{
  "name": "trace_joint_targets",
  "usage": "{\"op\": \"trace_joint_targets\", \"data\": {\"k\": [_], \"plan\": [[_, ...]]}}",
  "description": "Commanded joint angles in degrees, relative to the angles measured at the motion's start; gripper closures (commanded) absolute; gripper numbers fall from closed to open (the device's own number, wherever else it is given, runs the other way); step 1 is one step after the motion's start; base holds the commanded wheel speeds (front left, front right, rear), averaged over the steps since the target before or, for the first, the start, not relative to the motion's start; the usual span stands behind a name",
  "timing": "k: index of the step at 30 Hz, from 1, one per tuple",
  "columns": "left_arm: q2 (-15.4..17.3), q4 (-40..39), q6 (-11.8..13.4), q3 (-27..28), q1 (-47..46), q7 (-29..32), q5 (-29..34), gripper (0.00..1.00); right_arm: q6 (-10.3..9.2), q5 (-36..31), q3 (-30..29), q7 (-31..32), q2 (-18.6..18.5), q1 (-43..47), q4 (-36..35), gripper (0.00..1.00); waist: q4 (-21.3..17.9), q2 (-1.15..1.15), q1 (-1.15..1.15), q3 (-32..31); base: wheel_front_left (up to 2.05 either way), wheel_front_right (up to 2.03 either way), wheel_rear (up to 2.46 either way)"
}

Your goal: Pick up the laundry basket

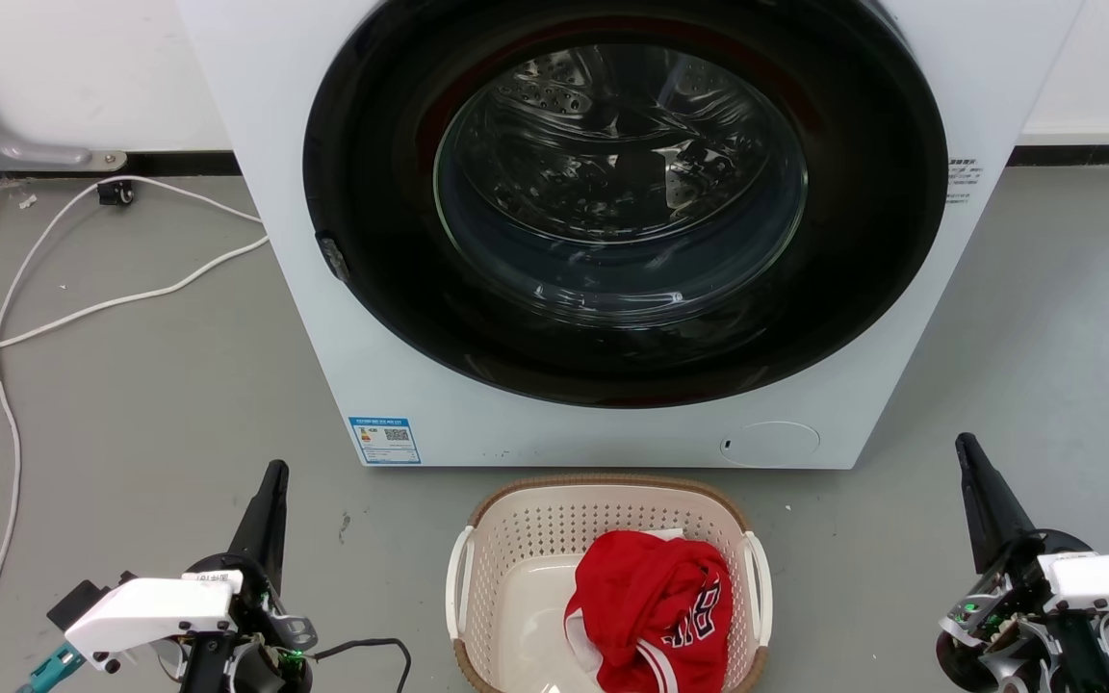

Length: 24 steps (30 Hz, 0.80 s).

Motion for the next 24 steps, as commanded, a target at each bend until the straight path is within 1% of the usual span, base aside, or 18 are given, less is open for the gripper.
{"op": "trace_joint_targets", "data": {"k": [1,4,5,12,16,20,24], "plan": [[-0.08,0.08,-0.17,0.19,-0.62,0.26,0.08,1.0,0.04,-0.16,-0.07,0.01,0.13,-0.67,0.04,1.0,0.0,0.0,0.0,0.0,0.0,0.0,0.0],[-0.09,0.08,-0.17,0.21,-0.62,0.17,0.11,1.0,0.04,-0.16,-0.06,0.01,0.14,-0.67,0.04,1.0,0.0,0.0,0.0,0.0,0.0,0.0,0.0],[-0.01,0.0,0.0,0.02,0.0,0.15,0.0,0.0,0.0,0.0,-0.01,0.0,0.0,0.0,0.0,0.0,0.0,0.0,0.0,0.0,0.0,0.0,0.0],[-0.11,-0.5,0.0,-2.33,0.57,-1.48,0.91,0.0,0.01,-0.57,0.83,-1.46,0.03,1.22,-0.7,0.0,-0.01,0.0,0.0,0.01,0.0,0.0,0.0],[-0.11,-1.49,-0.01,-3.35,0.71,-2.61,2.73,0.0,0.02,-1.95,1.38,-2.68,-0.07,1.93,-1.58,0.0,-0.01,0.0,0.0,0.01,0.0,0.0,0.0],[-0.11,-2.64,-0.01,-4.29,0.76,-3.69,7.26,0.0,0.02,-5.14,1.62,-3.84,-0.41,2.51,-2.39,0.0,0.0,0.0,0.0,0.0,0.0,0.0,0.0],[-0.12,-3.87,-0.02,-5.41,0.71,-4.71,13.73,0.0,0.02,-10.86,1.2,-4.9,-0.59,2.92,-3.55,0.0,0.0,0.0,0.0,0.0,0.0,0.0,0.0]]}}
